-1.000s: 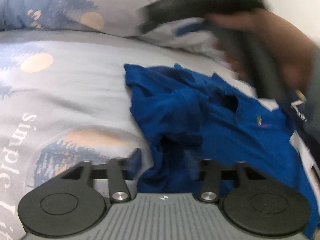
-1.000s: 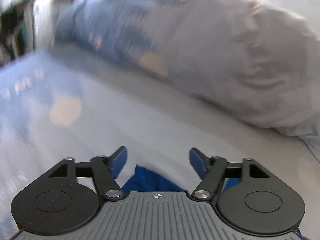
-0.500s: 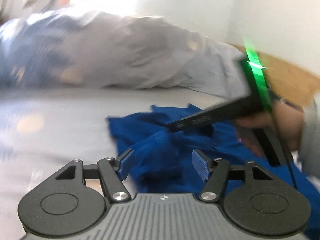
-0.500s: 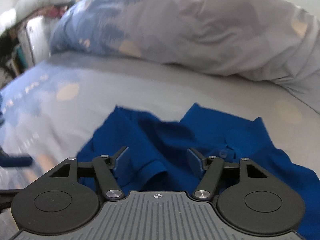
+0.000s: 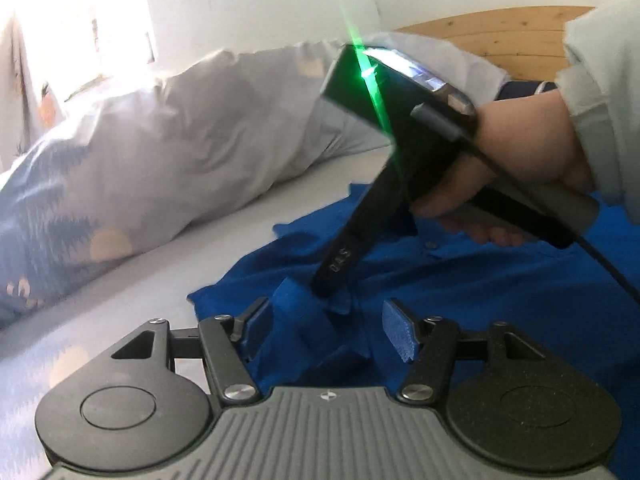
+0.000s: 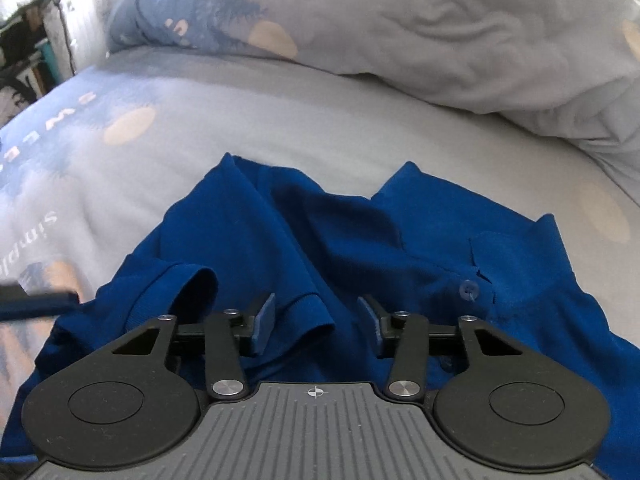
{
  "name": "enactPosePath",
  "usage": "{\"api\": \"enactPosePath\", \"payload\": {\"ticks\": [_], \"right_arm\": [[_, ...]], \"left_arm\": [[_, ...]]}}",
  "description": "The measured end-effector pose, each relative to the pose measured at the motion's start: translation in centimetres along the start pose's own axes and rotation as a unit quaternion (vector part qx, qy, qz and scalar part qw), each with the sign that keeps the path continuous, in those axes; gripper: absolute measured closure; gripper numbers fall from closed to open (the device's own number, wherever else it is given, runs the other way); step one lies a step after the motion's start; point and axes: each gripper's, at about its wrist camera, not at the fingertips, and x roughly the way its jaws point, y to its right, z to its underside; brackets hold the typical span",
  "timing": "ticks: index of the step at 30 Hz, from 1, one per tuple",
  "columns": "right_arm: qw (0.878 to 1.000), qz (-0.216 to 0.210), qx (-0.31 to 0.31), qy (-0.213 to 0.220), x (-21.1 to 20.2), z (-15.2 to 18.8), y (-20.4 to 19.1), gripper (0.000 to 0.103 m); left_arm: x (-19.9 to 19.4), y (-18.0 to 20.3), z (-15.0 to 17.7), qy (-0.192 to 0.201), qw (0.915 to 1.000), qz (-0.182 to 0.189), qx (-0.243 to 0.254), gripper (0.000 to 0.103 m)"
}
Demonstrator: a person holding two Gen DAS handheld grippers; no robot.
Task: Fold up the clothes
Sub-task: 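Open both grippers and lay the T-shirt flat, then regrasp with the left gripper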
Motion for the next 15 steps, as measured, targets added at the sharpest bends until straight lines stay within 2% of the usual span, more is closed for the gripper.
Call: {"api": "enactPosePath", "payload": {"ticks": [3, 4, 6, 9, 10, 12, 14, 15], "right_arm": [[1.000, -0.001, -0.001, 0.000, 0.1, 0.1, -0.2, 0.060], [1.000, -0.001, -0.001, 0.000, 0.0, 0.2, -0.2, 0.061], [1.000, -0.001, 0.000, 0.001, -0.1, 0.2, -0.3, 0.062], [1.000, 0.003, -0.002, 0.000, -0.1, 0.3, -0.4, 0.063], [1.000, 0.003, -0.003, 0.000, -0.1, 0.3, -0.4, 0.064], [1.000, 0.005, -0.008, 0.000, -0.2, 0.3, -0.5, 0.070], [1.000, 0.009, -0.015, 0.008, -0.4, 0.2, -0.6, 0.093], [1.000, 0.013, -0.018, 0.014, -0.8, 0.0, -0.5, 0.094]], "left_arm": [[2.1, -0.8, 0.4, -0.043, 0.9979, -0.011, -0.047, 0.053], [2.4, -1.0, 0.4, -0.048, 0.9969, -0.009, -0.061, 0.065], [2.8, -1.0, 0.3, -0.054, 0.9952, -0.008, -0.081, 0.073], [3.2, -0.3, 0.0, -0.058, 0.9947, -0.018, -0.083, 0.083], [3.3, -0.3, -0.2, -0.061, 0.9944, -0.021, -0.084, 0.090], [2.9, -0.2, -0.4, -0.067, 0.9933, -0.026, -0.091, 0.092], [2.6, -0.4, -0.3, -0.074, 0.9917, -0.021, -0.103, 0.093], [2.4, -0.4, -0.3, -0.075, 0.9914, -0.020, -0.106, 0.093]]}}
